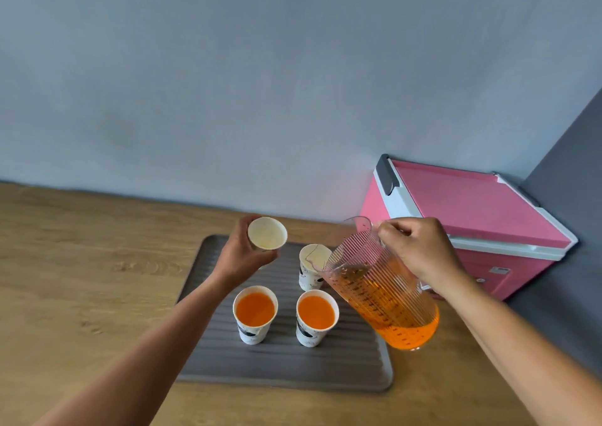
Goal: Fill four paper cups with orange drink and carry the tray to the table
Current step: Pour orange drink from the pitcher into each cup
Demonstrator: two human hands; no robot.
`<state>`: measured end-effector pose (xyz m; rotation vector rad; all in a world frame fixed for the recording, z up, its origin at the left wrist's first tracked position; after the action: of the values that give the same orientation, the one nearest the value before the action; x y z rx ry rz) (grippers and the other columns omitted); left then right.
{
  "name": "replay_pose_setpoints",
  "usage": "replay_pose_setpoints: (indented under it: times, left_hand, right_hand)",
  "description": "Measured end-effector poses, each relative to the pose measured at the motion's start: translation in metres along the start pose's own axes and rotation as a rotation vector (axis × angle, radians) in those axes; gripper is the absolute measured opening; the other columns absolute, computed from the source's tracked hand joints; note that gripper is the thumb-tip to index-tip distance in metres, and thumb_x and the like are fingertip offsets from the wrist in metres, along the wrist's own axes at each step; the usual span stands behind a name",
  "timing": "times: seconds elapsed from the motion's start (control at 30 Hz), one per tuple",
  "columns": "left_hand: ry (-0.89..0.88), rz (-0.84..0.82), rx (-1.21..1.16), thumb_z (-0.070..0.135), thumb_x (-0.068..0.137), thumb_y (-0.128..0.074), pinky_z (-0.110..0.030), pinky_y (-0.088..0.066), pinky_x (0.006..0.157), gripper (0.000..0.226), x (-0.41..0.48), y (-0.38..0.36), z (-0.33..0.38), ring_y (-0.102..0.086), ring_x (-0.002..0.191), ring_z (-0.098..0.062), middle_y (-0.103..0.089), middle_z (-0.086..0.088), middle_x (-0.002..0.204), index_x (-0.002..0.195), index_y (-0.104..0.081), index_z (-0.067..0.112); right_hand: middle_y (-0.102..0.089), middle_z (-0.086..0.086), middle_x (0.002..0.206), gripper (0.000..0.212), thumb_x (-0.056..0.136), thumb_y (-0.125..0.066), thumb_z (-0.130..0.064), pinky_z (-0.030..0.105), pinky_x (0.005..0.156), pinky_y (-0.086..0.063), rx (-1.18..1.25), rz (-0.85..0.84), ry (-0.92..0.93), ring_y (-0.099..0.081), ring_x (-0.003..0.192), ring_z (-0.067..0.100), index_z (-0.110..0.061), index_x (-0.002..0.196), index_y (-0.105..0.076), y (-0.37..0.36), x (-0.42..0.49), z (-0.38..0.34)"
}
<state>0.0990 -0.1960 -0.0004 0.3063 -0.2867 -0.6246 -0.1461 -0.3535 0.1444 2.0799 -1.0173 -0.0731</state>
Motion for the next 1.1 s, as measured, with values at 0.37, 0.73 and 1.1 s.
replay_pose_setpoints:
  times: [0.37, 0.73, 1.1]
  left_hand:
    - [-0.154, -0.108, -0.055, 0.029, 0.065, -0.089, -0.013, -0.051, 0.076, 0.081, -0.022, -0.002, 0.042, -0.059, 0.108, -0.01, -0.058, 0.007, 0.121, 0.132, -0.043, 0.031]
    - [-0.146, -0.183, -0.047, 0.03, 0.068, -0.087, -0.013, -0.047, 0.078, 0.073, -0.027, 0.0, 0.038, -0.057, 0.103, 0.0, -0.057, 0.019, 0.113, 0.128, -0.045, 0.028]
    - [-0.158, -0.221, -0.026, 0.034, 0.067, -0.087, -0.022, -0.051, 0.084, 0.077, -0.027, -0.007, 0.032, -0.057, 0.106, -0.005, -0.056, 0.016, 0.117, 0.131, -0.043, 0.029]
  right_hand:
    - [-0.047, -0.012, 0.037, 0.044, 0.089, -0.06, -0.037, 0.03, 0.055, -0.035, -0.061, 0.022, 0.062, -0.04, 0.045, 0.014, -0.023, 0.047, -0.056, 0.01, 0.028, -0.027]
    - [-0.068, -0.008, 0.06, 0.034, 0.086, -0.057, -0.045, 0.04, 0.071, -0.058, -0.213, -0.006, 0.039, -0.065, 0.063, 0.016, -0.021, 0.069, -0.074, -0.003, 0.031, -0.032]
    - [-0.048, -0.014, 0.047, 0.041, 0.089, -0.06, -0.041, 0.023, 0.054, -0.034, -0.326, -0.021, 0.056, -0.05, 0.052, 0.005, -0.03, 0.051, -0.052, -0.007, 0.028, -0.042]
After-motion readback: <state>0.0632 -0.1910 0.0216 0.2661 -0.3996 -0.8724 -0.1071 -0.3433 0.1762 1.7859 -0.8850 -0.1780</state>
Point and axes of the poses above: each hand's wrist, its own x-axis towards the middle knuckle, its own y-axis out of the back of the hand, z = x × y, the point moved 2 cm from there along x, towards the middle knuckle
